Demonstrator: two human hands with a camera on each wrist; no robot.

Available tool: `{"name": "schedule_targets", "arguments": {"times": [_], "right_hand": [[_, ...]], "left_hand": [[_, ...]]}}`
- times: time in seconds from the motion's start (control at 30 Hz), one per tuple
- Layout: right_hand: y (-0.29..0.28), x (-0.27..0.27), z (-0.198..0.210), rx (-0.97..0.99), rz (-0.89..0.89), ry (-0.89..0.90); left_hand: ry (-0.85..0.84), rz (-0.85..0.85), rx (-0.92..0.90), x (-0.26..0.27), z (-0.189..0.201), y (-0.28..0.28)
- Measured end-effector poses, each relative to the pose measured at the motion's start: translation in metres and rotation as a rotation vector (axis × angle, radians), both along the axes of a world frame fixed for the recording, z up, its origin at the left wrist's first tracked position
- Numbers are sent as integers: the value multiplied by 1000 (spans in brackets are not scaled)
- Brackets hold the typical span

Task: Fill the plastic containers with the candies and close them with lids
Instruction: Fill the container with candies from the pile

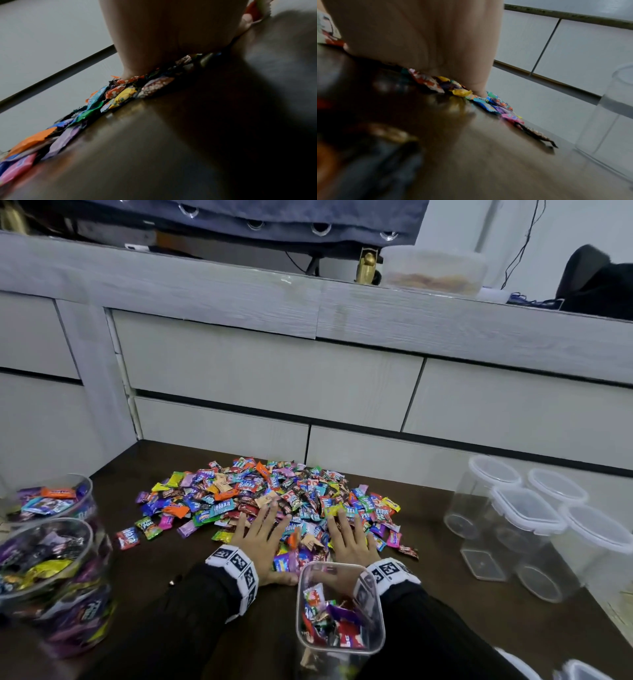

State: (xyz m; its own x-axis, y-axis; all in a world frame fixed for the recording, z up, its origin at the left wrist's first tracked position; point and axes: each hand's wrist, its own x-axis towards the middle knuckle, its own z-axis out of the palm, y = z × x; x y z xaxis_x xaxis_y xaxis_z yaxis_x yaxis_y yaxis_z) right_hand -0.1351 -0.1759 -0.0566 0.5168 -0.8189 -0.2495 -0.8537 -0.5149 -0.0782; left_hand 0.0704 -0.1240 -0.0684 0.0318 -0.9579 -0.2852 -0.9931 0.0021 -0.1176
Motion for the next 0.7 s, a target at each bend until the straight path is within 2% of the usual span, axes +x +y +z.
{"name": "schedule_targets", "arguments": {"times": [0.2,0.3,0.4,0.5,0.6,0.7], "right_hand": [[-21,13,6,1,69,34],[-21,9,8,-127,197,90],[-17,4,9,-209,268,87],[-14,6,14,-159,262,84],[-14,6,23,2,225,25],[-14,1,29,82,182,-65]], "left_hand": [[-8,-131,-51,0,4,-19],[-87,-153,-100,-2,4,-17],[-81,-152,-154,-4,7,-15],[-46,-170,-137,-7,15,-14],[29,-141,-108,-11,22,-13],[-2,-126,-125,-10,28,-9]]}}
